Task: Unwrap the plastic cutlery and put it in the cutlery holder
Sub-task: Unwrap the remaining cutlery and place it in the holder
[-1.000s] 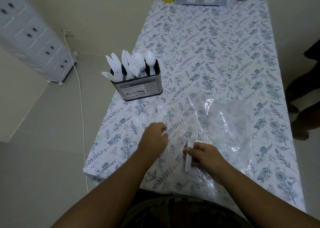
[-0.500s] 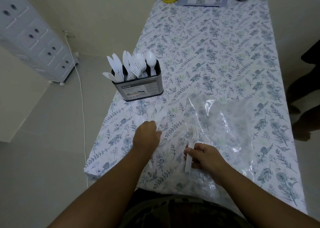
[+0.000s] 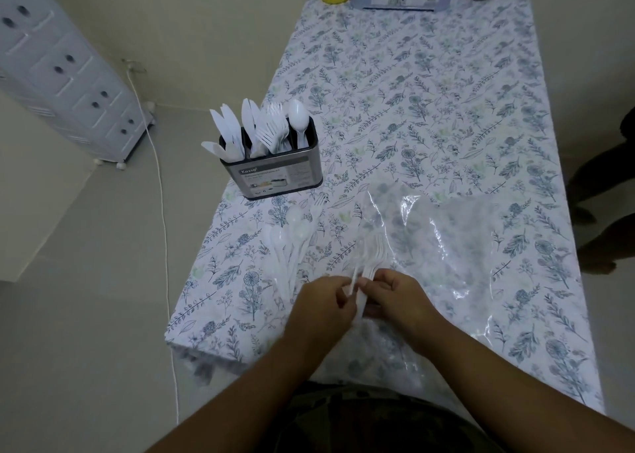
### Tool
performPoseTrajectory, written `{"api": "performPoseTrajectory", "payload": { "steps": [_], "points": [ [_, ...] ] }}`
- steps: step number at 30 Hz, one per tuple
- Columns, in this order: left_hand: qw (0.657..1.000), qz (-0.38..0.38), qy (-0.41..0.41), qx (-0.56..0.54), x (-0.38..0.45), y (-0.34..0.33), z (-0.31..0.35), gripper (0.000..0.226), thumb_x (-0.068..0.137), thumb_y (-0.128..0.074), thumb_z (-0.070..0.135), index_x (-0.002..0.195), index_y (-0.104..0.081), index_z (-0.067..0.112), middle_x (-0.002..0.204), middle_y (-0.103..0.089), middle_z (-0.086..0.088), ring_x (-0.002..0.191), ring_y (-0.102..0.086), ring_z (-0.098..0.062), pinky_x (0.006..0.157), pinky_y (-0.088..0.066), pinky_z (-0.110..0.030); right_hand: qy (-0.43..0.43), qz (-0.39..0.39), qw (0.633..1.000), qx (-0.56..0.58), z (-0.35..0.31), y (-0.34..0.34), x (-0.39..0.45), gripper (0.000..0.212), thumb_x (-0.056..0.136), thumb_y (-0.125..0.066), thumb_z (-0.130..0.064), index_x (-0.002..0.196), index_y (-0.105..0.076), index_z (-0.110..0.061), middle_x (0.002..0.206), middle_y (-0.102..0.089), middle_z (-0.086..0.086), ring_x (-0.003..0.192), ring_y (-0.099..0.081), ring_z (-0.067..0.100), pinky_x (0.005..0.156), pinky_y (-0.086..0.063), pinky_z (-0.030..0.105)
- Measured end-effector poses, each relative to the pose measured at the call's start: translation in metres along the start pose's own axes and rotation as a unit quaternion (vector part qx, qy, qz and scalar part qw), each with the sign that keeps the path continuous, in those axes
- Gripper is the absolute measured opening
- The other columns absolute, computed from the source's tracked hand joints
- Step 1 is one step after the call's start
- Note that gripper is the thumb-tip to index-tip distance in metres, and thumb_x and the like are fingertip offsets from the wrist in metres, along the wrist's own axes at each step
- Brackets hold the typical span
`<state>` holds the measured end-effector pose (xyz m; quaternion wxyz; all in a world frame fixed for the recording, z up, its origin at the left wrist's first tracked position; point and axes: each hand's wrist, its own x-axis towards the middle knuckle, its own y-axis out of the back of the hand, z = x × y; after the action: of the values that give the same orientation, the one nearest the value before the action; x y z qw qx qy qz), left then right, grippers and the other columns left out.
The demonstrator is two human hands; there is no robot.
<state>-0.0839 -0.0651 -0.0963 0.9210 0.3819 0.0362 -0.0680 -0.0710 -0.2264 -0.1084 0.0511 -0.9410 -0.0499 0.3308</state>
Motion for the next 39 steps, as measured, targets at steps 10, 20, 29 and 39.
{"api": "performPoseTrajectory", "payload": {
  "steps": [10, 20, 29, 39],
  "points": [
    [0.996, 0.024, -0.037, -0.076, -0.009, -0.013, -0.009, 0.012, 0.09, -0.07, 0.016, 0.101, -0.073, 0.016, 0.091, -0.069, 0.006, 0.082, -0.064, -0.002, 0.075, -0.055, -0.018, -0.034, -0.023, 0.994, 0.104, 0.002, -0.001, 0.001, 0.03, 0.096, -0.066, -0.01, 0.106, -0.063, 0.018, 0.098, -0.073, 0.032, 0.092, -0.075, 0.04, 0.078, -0.063, 0.04],
    [0.994, 0.081, 0.072, -0.003, 0.071, 0.03, -0.031, 0.013, 0.094, -0.064, 0.019, 0.1, -0.071, 0.01, 0.088, -0.07, -0.001, 0.075, -0.062, -0.008, 0.077, -0.059, -0.029, -0.049, 0.022, 0.998, 0.038, 0.011, 0.007, 0.0, 0.016, 0.092, -0.071, -0.006, 0.101, -0.073, 0.007, 0.097, -0.075, 0.028, 0.09, -0.075, 0.037, 0.081, -0.063, 0.04],
    [0.981, 0.045, 0.174, 0.073, 0.154, 0.029, -0.043, 0.02, 0.092, -0.065, 0.021, 0.076, -0.061, 0.01, 0.084, -0.067, -0.01, 0.086, -0.067, -0.026, 0.073, -0.053, -0.033, -0.045, 0.028, 0.998, -0.044, 0.001, 0.012, -0.007, 0.01, 0.09, -0.075, -0.016, 0.096, -0.077, -0.008, 0.088, -0.08, 0.011, 0.083, -0.077, 0.029, 0.074, -0.064, 0.039],
    [0.992, 0.02, 0.09, -0.088, 0.076, 0.012, 0.022, 0.01, 0.088, -0.073, 0.026, 0.083, -0.07, 0.018, 0.072, -0.067, 0.009, 0.066, -0.062, 0.003, 0.056, -0.045, -0.005, 0.064, 0.059, 0.993, -0.085, -0.029, 0.003, 0.011, 0.032, 0.09, -0.076, -0.016, 0.069, -0.053, -0.007, 0.067, -0.049, 0.015, 0.069, -0.066, 0.033, 0.066, -0.065, 0.046]
  ]
}}
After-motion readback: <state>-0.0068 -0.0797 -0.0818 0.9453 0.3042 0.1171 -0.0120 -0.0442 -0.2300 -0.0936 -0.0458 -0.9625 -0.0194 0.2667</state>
